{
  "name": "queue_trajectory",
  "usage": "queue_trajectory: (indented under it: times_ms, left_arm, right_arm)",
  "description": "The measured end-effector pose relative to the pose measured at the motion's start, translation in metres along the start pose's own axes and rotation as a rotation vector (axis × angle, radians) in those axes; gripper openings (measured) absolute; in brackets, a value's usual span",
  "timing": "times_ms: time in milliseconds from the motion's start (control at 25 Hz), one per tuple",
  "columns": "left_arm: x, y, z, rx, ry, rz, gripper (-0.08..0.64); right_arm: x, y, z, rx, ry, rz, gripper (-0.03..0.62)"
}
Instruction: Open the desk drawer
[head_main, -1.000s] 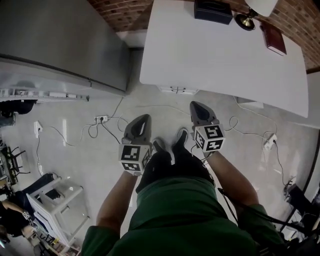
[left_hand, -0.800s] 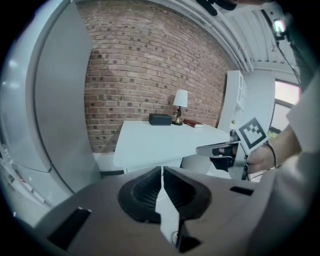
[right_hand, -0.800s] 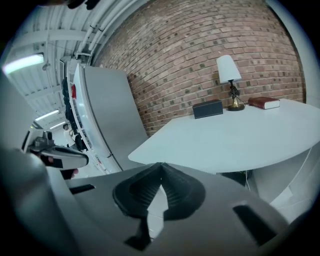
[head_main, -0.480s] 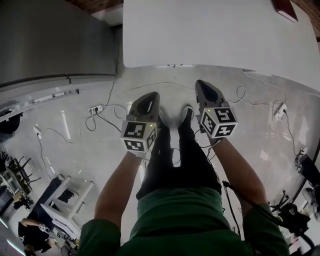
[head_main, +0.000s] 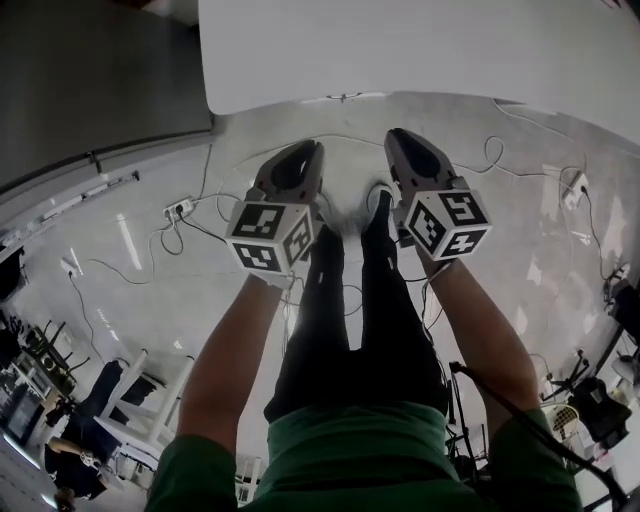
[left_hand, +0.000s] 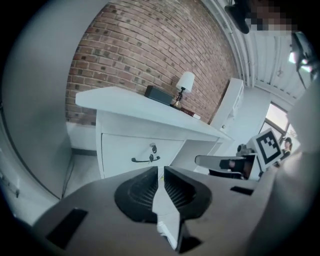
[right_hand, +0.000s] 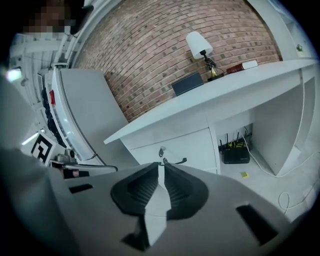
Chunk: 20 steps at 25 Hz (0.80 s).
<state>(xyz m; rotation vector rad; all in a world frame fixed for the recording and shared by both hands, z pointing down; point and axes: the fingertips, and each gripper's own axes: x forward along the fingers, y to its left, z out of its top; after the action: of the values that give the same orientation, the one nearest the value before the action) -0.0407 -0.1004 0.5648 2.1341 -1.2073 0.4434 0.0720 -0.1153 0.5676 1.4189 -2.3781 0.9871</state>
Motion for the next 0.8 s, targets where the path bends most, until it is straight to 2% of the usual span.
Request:
queue_trajectory:
  times_ms: [200, 360, 520, 680, 800]
  left_arm:
    - [0.010, 0.015, -0.019, -0.007, -0.001, 0.013, 0.016]
    - [0.008, 0.031, -0.034, 0.008, -0.003, 0.026, 0.113]
    - [0.002, 0.038, -0.041, 0.020, -0.021, 0.032, 0.126]
    - [-0.004, 0.039, -0.039, 0.024, -0.048, 0.031, 0.127]
    - [-0.007, 0.036, -0.041, 0.018, -0.055, 0.009, 0.128]
  right_arm:
    - [0.030, -0.018, -0.012, 0.079, -0.032, 0.015, 0.064]
    - [0.062, -0.021, -0.021, 0.126, -0.052, 0.033, 0.080]
    - [0.086, -0.023, -0.033, 0.199, -0.060, 0.059, 0.092]
    - [0.103, -0.033, -0.042, 0.373, -0.081, 0.076, 0.113]
    - [0.114, -0.038, -0.045, 0.574, -0.136, 0.109, 0.117]
